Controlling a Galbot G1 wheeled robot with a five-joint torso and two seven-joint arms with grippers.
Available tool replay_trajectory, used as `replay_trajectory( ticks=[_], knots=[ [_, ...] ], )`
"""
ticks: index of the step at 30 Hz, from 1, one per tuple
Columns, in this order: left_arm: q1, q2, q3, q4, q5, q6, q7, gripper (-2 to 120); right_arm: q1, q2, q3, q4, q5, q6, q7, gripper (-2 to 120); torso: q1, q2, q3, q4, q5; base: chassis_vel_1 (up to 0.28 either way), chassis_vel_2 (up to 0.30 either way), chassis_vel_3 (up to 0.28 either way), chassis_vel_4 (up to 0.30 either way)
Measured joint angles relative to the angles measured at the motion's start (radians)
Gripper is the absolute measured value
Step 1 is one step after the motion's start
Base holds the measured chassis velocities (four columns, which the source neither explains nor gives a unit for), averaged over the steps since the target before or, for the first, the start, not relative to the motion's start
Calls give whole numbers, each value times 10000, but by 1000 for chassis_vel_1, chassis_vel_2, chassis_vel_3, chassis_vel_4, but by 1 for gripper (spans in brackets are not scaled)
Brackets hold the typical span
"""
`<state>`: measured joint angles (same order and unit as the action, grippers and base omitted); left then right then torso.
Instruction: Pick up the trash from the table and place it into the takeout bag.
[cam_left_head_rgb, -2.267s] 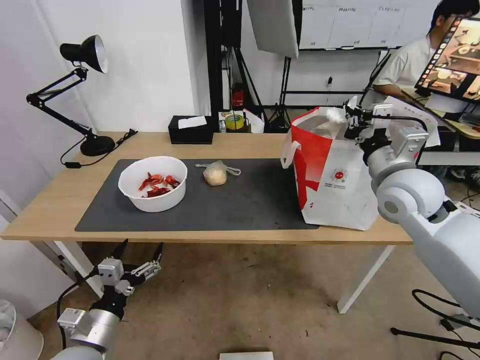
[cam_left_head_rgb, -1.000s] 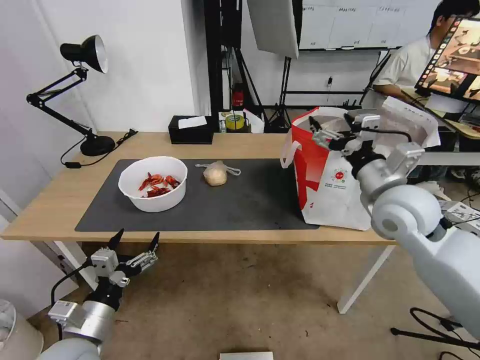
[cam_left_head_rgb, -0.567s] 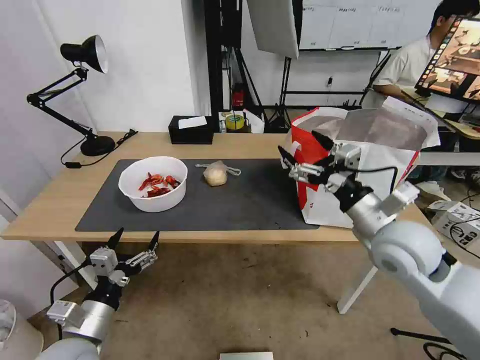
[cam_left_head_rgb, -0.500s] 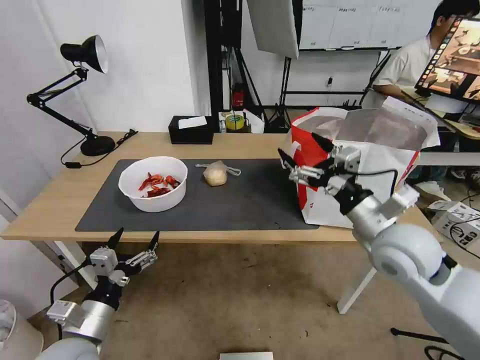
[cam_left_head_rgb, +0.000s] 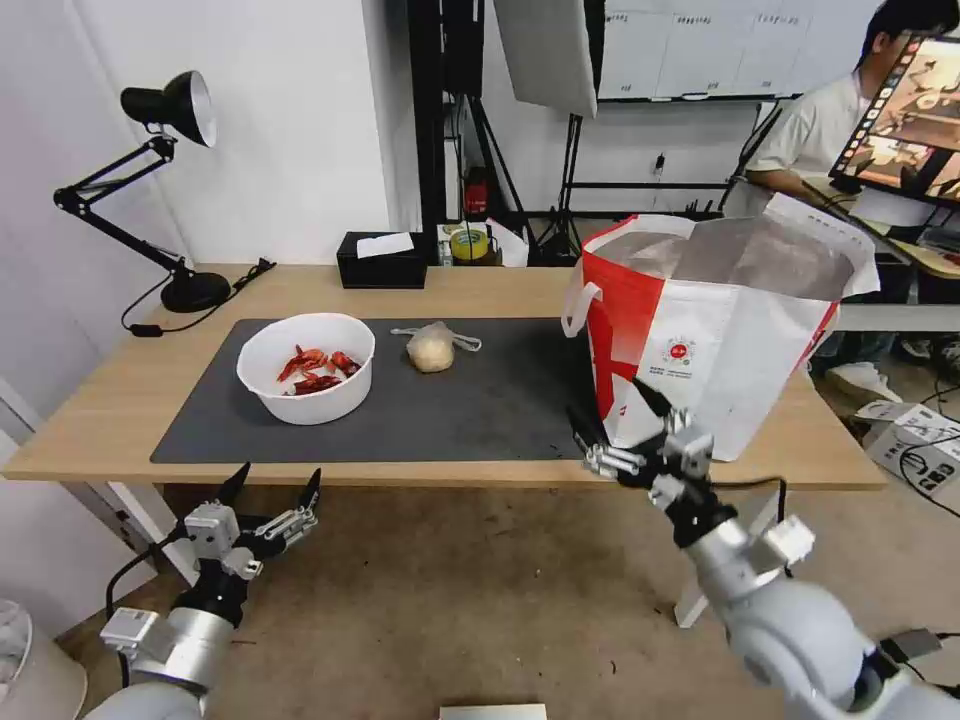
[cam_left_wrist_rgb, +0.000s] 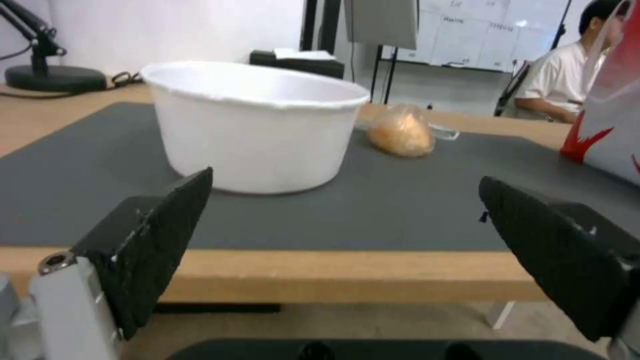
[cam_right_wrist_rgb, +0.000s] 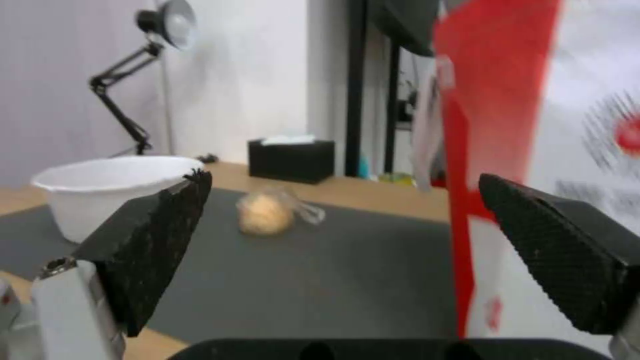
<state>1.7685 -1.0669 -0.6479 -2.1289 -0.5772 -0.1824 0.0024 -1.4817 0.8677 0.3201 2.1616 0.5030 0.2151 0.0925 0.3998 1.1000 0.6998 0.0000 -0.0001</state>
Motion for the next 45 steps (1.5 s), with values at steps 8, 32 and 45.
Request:
replay_trajectory(
  ticks=[8, 32, 45],
  knots=[
    [80, -23, -26, 163, 78, -86, 69, 100, -1088, 997, 153, -506, -424, 242, -48, 100, 1, 0, 1, -1, 0, 0, 0, 0, 0],
    [176, -13, -117, 340, 182, -186, 250, 100, -380, 939, -609, -791, -739, 61, -43, 100, 2, 0, 2, -1, 1, 0, 0, 0, 0],
    [41, 0, -38, 229, 95, -180, 242, 100, 3497, -23, -2533, -1737, 537, -1165, 0, 100, 2, -1, 3, -1, 3, 0, 0, 0, 0]
  ],
)
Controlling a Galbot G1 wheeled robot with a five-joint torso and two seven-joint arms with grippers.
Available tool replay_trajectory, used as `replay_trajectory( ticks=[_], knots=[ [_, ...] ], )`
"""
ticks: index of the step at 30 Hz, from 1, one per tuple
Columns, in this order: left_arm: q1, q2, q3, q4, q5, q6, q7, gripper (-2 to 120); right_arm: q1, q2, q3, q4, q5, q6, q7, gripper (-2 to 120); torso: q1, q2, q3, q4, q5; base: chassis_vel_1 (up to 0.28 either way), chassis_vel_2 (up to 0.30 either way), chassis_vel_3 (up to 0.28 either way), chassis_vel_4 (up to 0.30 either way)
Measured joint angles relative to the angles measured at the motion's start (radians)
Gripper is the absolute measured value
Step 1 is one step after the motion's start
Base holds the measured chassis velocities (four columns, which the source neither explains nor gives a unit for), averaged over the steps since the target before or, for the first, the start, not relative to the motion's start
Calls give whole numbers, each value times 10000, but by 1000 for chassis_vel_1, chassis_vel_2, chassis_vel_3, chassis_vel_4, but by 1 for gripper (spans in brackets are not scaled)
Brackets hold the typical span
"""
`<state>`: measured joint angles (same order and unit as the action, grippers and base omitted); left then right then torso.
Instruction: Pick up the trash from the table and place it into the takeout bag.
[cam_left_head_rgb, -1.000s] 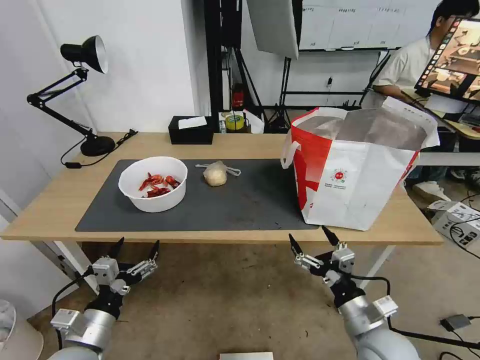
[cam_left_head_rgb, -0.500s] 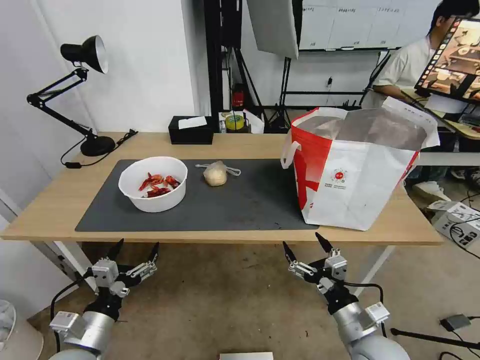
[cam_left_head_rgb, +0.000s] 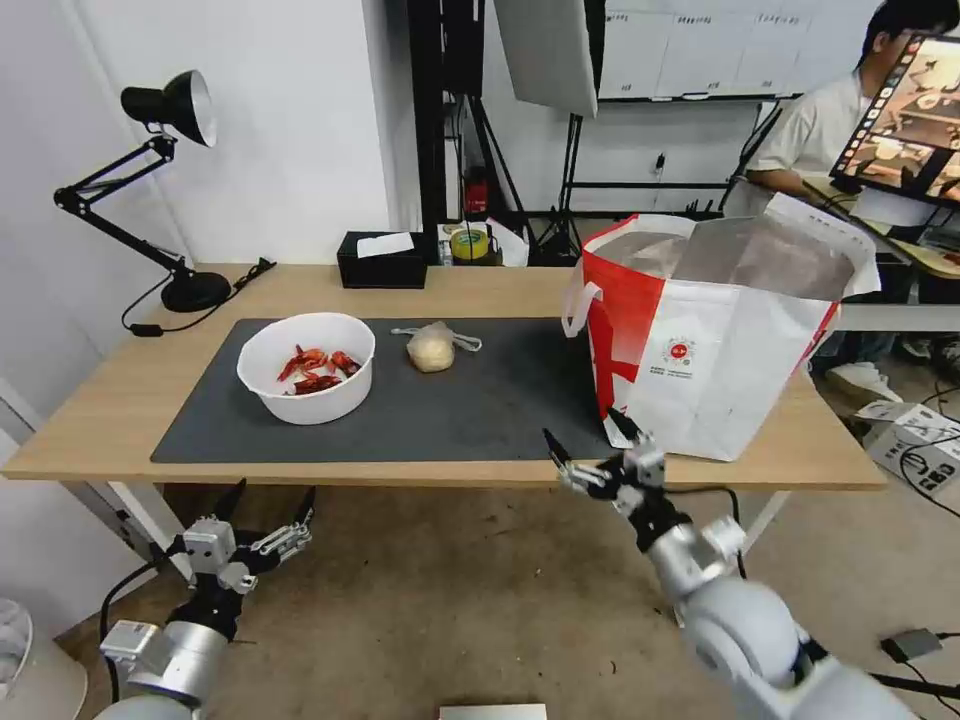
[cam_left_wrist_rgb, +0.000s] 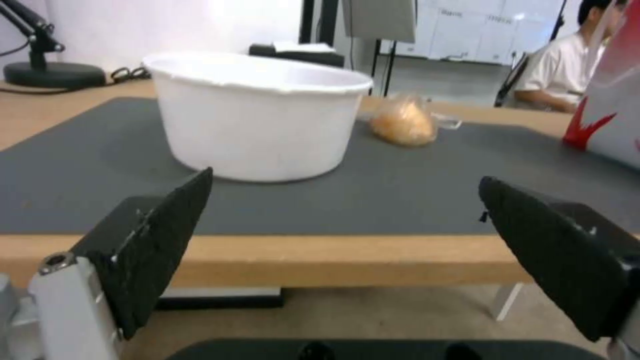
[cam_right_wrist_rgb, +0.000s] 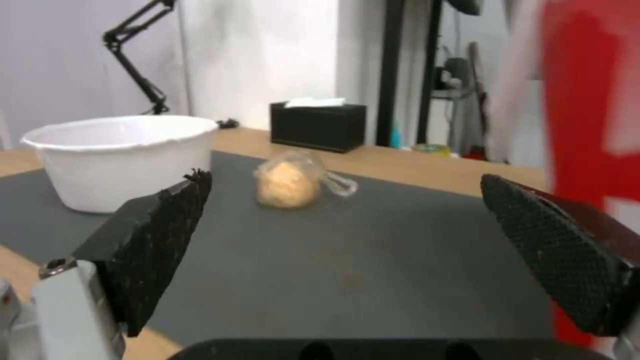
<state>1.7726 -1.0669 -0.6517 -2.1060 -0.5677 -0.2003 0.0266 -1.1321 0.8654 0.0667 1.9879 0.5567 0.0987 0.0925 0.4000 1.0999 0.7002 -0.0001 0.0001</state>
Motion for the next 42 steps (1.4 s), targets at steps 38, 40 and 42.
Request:
replay_trajectory(
  ticks=[38, 40, 42],
  knots=[
    [-110, 9, -25, 550, -73, 23, -74, 100, 9220, 4928, -5422, -8787, 2712, -2712, 545, 100, 1, -1, -1, 1, -3, 0, 0, 0, 0],
    [-102, 8, -30, 551, -74, 18, -73, 100, 9309, 5117, -5447, -9012, 2654, -2842, 476, 100, 1, 0, -2, 2, -4, 0, 0, 0, 0],
    [-88, 5, -45, 551, -78, 1, -73, 100, 9398, 5400, -5460, -9349, 2444, -3124, 415, 100, 1, 0, -2, 2, -3, 0, 0, 0, 0]
  ],
)
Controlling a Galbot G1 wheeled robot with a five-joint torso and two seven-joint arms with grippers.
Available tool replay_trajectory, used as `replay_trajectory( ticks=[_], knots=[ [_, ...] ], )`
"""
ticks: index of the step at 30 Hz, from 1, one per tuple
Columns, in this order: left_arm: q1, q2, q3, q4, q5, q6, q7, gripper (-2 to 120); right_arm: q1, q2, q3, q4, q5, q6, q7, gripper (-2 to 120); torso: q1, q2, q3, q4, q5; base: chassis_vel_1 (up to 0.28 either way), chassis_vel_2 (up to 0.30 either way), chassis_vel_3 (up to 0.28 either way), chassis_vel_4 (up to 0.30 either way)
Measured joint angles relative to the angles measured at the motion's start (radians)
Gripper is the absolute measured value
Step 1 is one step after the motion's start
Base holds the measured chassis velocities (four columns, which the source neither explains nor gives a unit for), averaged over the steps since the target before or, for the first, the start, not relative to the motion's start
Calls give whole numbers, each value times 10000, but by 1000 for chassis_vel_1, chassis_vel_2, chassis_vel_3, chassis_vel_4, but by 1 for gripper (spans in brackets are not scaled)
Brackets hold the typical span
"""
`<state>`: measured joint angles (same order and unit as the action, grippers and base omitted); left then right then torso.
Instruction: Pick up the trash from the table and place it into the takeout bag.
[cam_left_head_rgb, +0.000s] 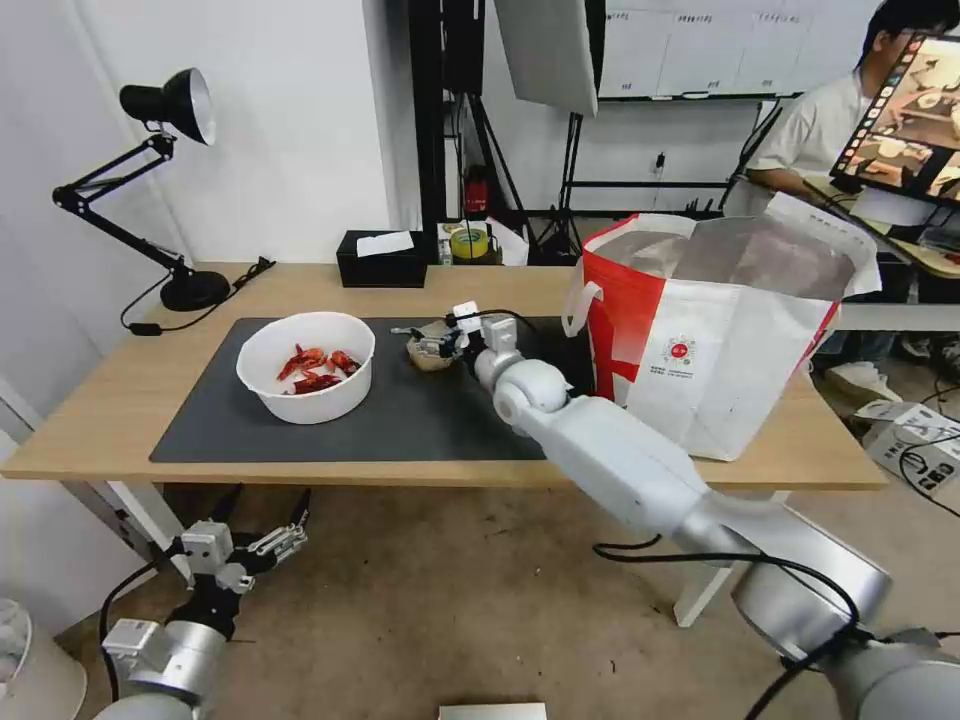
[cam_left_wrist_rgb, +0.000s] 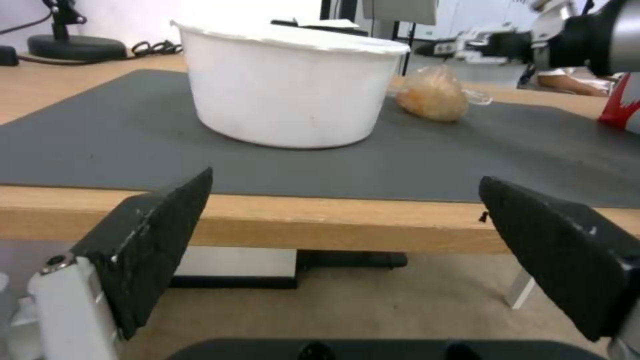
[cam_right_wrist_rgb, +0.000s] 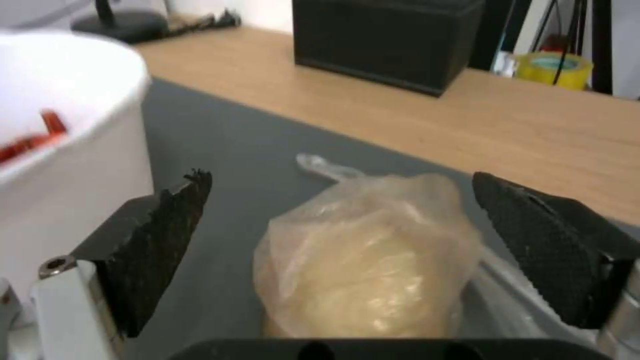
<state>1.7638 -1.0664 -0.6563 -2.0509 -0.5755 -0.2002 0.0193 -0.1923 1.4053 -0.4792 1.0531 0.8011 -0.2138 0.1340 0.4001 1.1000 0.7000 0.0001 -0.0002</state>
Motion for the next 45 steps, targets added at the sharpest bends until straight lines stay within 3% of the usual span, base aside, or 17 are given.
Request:
replay_trajectory(
  ticks=[9, 34, 37, 45],
  knots=[
    [76, -9, -86, 2, -44, -164, 20, 100, -75, 265, -22, -322, -684, -640, 43, 100, -1, 0, 0, -2, 1, 0, 0, 0, 0],
    [108, -98, -163, -64, -163, -214, 42, 100, -219, 334, -26, -277, -807, -1412, 626, 100, -1, 0, 0, -2, 2, 0, 0, 0, 0],
    [121, -97, -161, -89, -159, -215, 43, 100, -219, 334, -11, -276, -809, -1411, 667, 93, -1, 0, 0, -2, 2, 0, 0, 0, 0],
    [157, -83, -173, -119, -154, -242, 49, 100, -292, 231, 41, -11, -244, -1672, 1096, 61, -2, 0, 0, -1, 2, 0, 0, 0, 0]
  ],
)
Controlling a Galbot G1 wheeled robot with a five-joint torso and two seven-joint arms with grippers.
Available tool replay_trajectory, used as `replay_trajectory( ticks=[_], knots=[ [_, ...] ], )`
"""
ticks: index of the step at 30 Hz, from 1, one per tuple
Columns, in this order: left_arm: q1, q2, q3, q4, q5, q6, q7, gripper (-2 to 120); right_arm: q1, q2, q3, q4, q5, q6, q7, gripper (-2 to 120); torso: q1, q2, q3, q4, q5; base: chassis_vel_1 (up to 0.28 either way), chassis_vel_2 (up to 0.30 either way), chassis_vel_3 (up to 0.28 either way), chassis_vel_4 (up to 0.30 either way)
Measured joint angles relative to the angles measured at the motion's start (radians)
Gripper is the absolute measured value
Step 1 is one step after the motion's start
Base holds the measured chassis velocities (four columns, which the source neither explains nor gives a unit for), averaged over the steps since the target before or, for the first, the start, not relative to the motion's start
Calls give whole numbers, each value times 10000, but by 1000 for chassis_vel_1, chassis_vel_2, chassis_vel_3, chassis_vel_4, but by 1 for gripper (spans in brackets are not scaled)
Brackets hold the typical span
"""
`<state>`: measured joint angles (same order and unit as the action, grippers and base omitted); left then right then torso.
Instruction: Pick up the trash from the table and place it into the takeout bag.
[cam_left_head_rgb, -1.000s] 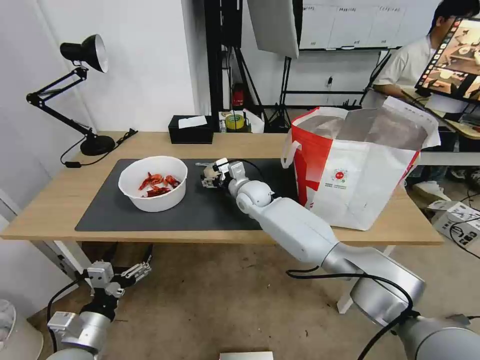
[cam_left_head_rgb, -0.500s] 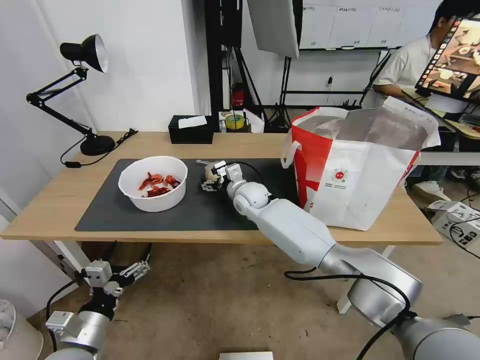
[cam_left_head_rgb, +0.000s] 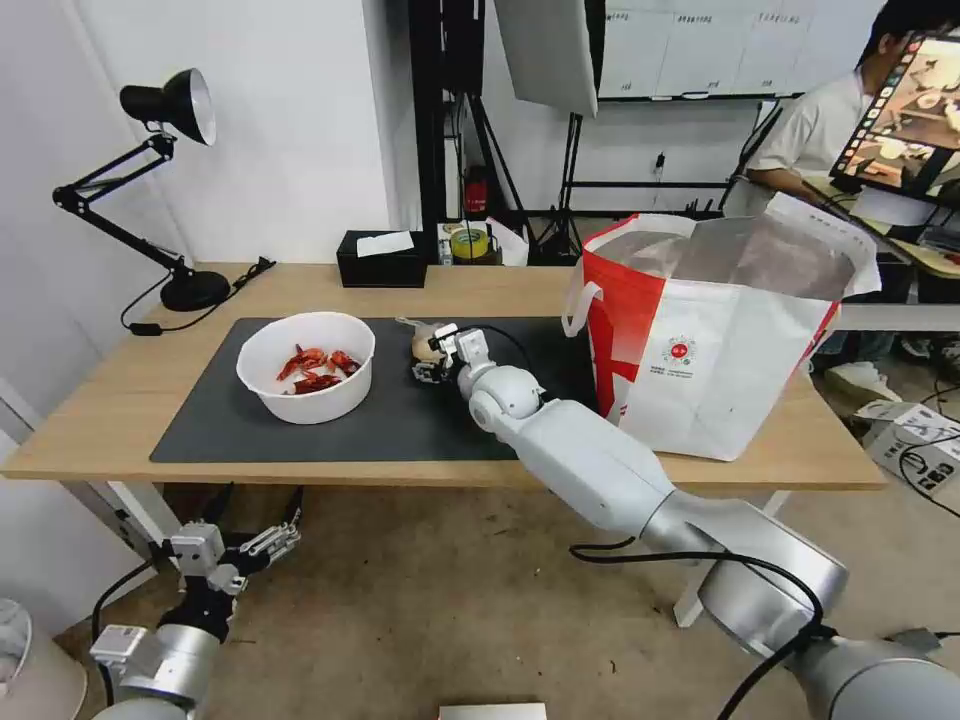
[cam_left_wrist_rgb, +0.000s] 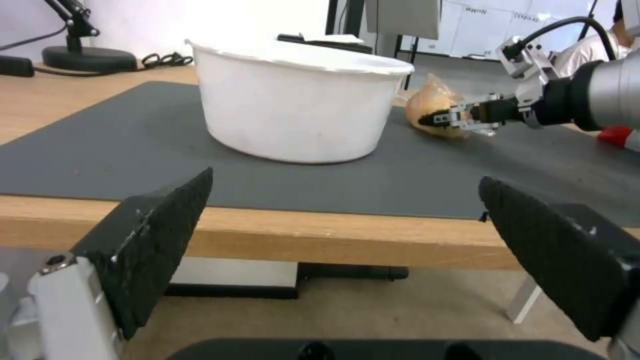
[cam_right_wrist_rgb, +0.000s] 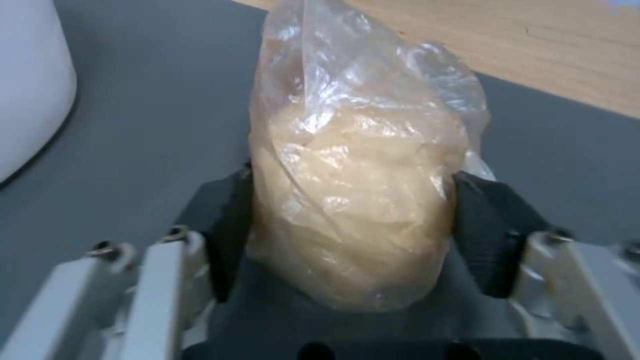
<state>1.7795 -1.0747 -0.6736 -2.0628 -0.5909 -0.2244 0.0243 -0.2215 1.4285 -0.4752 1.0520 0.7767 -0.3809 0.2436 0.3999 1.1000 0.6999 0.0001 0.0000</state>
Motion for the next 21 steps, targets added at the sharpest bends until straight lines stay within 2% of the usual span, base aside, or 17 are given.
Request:
replay_trajectory(
  ticks=[1, 3, 5, 6, 8, 11, 12, 14, 18, 21],
  knots=[
    [0, 0, 0, 0, 0, 0, 0, 100, 0, 0, 0, 0, 0, 0, 0, 61, 0, 0, 0, 0, 0, 0, 0, 0, 0],
    [2, 9, 0, -21, 0, -5, 1, 100, -29, -94, 5, 100, 88, -125, 74, 51, 0, 1, 0, 0, 2, 0, 0, 0, 0],
    [2, 10, 0, -21, 0, -6, 1, 100, -30, -98, 5, 103, 90, -128, 77, 49, 0, 0, 0, 0, 1, 0, 0, 0, 0],
    [4, 17, 1, -22, 0, -16, 1, 100, -44, -166, 7, 161, 116, -191, 129, 41, 0, 1, 0, 0, 1, 0, 0, 0, 0],
    [7, 22, 4, -21, 0, -22, 1, 100, -48, -197, 7, 185, 123, -209, 144, 37, 0, 0, 0, 0, 2, 0, 0, 0, 0],
    [10, 55, 20, -32, 0, -33, 1, 100, -58, -291, 30, 275, 181, -226, 195, 22, 0, 0, 0, 0, 1, 0, 0, 0, 0],
    [10, 55, 20, -32, 0, -33, 1, 100, -58, -291, 30, 275, 181, -226, 195, 22, 0, 0, 0, 0, 1, 0, 0, 0, 0],
    [10, 78, 23, -55, 0, -34, 1, 100, -91, -408, 75, 471, 233, -104, 214, 13, 0, 0, 1, -1, 1, 0, 0, 0, 0],
    [10, 95, 26, -70, 0, -34, -3, 100, -217, -828, 146, 1309, 199, 339, 332, 6, 1, 0, 1, 1, 1, 0, 0, 0, 0],
    [9, 94, 49, -74, 0, -34, -6, 100, -359, -1272, 160, 2116, 32, 570, 442, 6, 1, 0, 1, -2, 1, 0, 0, 0, 0]
  ],
)
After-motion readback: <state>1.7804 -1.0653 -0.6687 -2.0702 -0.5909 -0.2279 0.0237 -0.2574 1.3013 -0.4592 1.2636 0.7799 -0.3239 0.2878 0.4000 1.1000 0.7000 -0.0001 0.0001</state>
